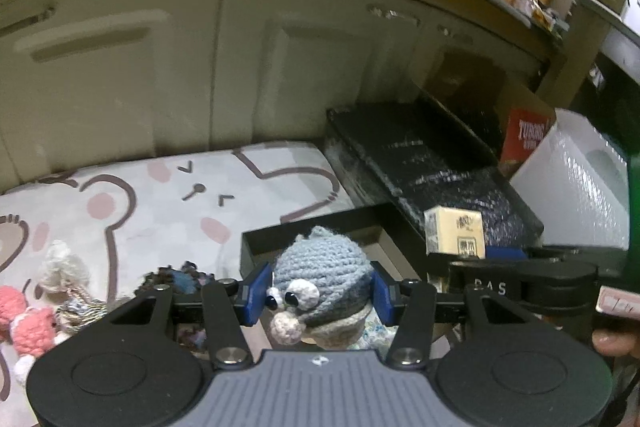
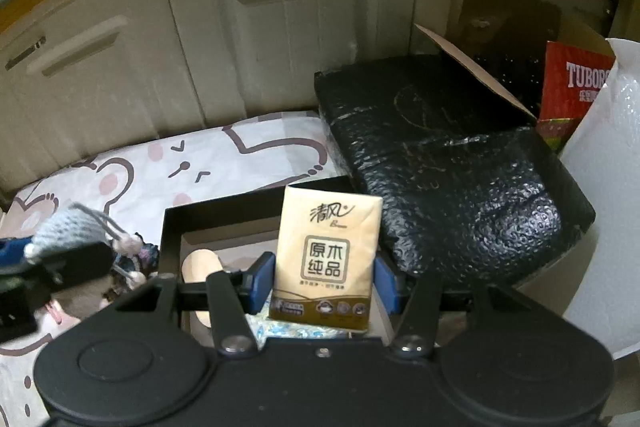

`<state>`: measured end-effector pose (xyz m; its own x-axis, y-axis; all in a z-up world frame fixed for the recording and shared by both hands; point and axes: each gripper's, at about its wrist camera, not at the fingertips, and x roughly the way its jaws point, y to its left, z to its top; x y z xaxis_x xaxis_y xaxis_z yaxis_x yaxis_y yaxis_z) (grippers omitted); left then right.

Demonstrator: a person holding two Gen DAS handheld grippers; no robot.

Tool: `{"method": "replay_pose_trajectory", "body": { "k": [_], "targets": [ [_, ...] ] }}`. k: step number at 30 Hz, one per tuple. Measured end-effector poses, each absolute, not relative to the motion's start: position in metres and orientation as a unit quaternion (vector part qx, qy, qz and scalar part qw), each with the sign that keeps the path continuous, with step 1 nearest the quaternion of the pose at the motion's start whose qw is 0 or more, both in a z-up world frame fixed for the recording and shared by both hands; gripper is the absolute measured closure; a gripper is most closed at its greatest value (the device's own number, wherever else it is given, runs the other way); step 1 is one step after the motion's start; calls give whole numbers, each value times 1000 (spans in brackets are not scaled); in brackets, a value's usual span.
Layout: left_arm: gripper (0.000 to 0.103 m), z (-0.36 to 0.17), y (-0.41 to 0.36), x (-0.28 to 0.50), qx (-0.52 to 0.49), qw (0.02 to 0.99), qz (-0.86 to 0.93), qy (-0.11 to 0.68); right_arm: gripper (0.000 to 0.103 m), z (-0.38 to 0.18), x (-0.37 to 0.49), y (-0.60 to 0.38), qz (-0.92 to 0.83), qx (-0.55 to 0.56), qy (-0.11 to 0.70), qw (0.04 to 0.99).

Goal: Organize objects
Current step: 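Carry the gray mouse in the left tool while the right tool carries the tissue pack to the black box, then lower the tissue pack into the box and open the right tool while the left tool releases the mouse inside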

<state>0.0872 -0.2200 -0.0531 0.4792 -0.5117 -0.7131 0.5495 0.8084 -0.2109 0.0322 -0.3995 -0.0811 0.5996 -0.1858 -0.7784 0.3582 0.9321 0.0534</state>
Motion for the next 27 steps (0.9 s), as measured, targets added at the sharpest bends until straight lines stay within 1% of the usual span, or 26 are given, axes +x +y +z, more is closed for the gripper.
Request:
{"method": "replay_pose_trajectory", "body": {
  "k": [6,15,18,21,22,25,26,27],
  "targets": [
    [51,-73,-236,90,49,839,-336,426,49,-86,39,-405,-159,115,422,885],
    [51,-101,-255,94,92,804,-369,456,49,-95,53,-417,-166,200,426,867],
    [50,-110,-256,97,105,803,-363,460,49,-101,58,-422,-174,244,422,856],
    [50,-114,-255,100,111,807,-359,455,49,-106,63,-423,-184,264,413,852],
    [49,-114,-255,102,111,807,-359,456,49,-107,64,-423,-188,266,410,852],
    [31,-116,-254,105,110,807,-356,457,48,-113,66,-429,-194,306,394,845],
    [31,-117,-253,106,112,807,-356,457,46,-117,65,-432,-197,332,384,839],
    [31,-117,-252,107,113,806,-358,458,39,-120,66,-434,-197,352,378,833]
  ]
}}
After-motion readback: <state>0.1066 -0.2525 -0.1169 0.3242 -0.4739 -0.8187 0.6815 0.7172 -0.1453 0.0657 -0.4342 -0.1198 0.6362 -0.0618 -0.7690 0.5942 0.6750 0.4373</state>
